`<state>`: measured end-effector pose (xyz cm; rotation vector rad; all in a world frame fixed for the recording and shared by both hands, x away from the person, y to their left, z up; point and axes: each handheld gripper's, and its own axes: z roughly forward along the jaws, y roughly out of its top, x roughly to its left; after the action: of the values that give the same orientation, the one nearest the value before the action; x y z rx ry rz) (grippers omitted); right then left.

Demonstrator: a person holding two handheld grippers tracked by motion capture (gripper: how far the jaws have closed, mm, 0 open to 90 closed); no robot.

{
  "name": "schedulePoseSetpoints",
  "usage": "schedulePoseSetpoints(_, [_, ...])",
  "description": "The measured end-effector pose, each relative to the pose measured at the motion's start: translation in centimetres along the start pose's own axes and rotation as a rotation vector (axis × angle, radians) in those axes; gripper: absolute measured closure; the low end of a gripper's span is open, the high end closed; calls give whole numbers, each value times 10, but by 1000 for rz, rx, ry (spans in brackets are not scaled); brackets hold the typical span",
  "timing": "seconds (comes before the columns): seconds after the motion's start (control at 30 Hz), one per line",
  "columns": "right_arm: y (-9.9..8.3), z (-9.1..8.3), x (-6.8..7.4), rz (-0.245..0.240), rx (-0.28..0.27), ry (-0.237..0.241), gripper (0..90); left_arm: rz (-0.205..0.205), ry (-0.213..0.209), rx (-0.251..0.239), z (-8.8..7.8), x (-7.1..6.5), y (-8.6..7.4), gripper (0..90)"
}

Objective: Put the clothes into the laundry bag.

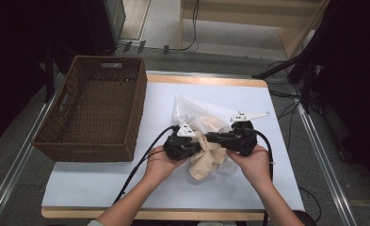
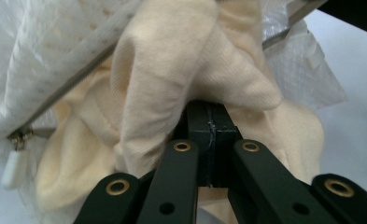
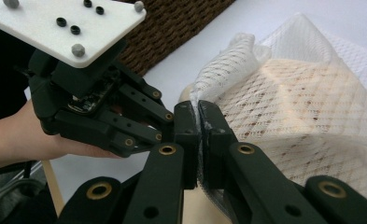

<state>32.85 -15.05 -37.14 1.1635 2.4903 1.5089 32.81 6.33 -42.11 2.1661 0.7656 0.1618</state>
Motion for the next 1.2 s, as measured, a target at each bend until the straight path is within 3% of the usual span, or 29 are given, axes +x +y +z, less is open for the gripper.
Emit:
schedulePoseSetpoints(0.1, [1,-1,2,4,-6,7,881,3,-4,-9,-1,-3,5,900])
schedulePoseSetpoints(0.23, [4,-6,4,27,-23,57,881,-2,-24,-9,-3,-8,8,900])
schedulePoseSetpoints(0.3, [5,-9,6,21,-32,59,881,22,-26,-7,-4,-13,10,900])
schedulePoseSetpoints(0.4, [6,-10,6,15,-34,53,881,23,-22,-8,-3,-13,11,900])
schedulePoseSetpoints(0.47, [5,-10,5,9,-34,24,880,4,-19,-13,-1,-10,16,900])
schedulePoseSetpoints(0.57, [4,-10,2,-2,-38,-2,880,9,-17,-14,4,-11,22,900])
schedulePoseSetpoints(0.8, [4,-9,-7,24,-49,-22,881,-16,-13,-9,22,-4,38,900])
schedulePoseSetpoints(1.13, [1,-20,-10,41,-68,-41,882,-40,9,42,46,10,44,900])
schedulePoseSetpoints(1.2, [0,-21,-9,38,-66,-37,882,-49,18,32,48,14,46,900])
